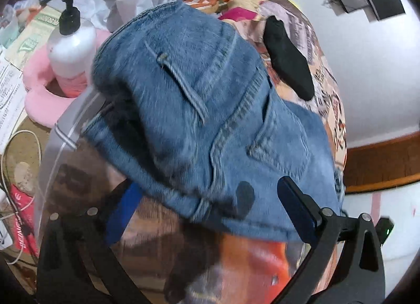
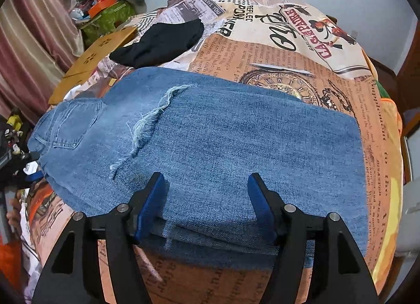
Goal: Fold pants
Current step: 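Grasp the jeans waistband with the left tool and lift it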
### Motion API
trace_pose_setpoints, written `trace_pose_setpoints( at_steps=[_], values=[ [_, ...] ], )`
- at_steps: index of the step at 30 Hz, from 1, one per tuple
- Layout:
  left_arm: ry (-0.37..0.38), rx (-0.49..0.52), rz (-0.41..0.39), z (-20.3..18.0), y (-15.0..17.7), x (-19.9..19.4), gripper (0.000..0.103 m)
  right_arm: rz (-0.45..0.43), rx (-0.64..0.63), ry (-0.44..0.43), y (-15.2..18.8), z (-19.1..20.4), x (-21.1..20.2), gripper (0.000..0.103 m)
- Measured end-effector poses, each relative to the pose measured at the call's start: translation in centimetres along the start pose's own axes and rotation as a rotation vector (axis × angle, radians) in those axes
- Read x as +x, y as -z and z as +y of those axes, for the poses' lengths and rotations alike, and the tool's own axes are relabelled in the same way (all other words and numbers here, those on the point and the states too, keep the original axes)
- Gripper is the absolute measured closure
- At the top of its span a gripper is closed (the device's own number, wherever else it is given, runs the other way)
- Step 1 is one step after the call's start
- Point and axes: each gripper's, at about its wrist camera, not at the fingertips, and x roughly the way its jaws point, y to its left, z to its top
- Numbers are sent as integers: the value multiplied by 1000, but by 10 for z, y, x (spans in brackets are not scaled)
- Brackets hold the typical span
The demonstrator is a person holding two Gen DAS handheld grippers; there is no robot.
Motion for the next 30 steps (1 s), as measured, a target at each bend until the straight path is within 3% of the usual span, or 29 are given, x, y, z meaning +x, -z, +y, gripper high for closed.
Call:
trace_pose_setpoints(
  at_steps=[6, 8, 10, 12, 14, 19, 25, 30],
  values=[
    [-29, -45, -44, -6, -17, 9, 4, -4, 9, -17, 1, -2, 2, 41],
    [-88, -53, -66, -9, -20, 8, 22, -4, 11, -22, 1, -2, 2, 41],
    [-179, -55, -89, -12, -23, 6, 47, -5, 9, -21, 0, -2, 2, 41],
    [-199, -51, -111, -16, -24, 3, 51, -7, 9, -23, 0, -2, 3, 41],
    [-229, -32, -153, -24, -24, -2, 61, -7, 11, -25, 0, -2, 3, 41],
    [-273, 71, -264, -55, -27, -23, 77, -6, 9, -30, 0, -3, 1, 41],
    [-230, 189, -358, -117, -36, -51, 81, -26, 20, -32, 1, -11, -12, 41],
    [-183, 330, -426, -183, -32, -68, 82, -97, 69, -7, 5, -38, -41, 41]
  ],
)
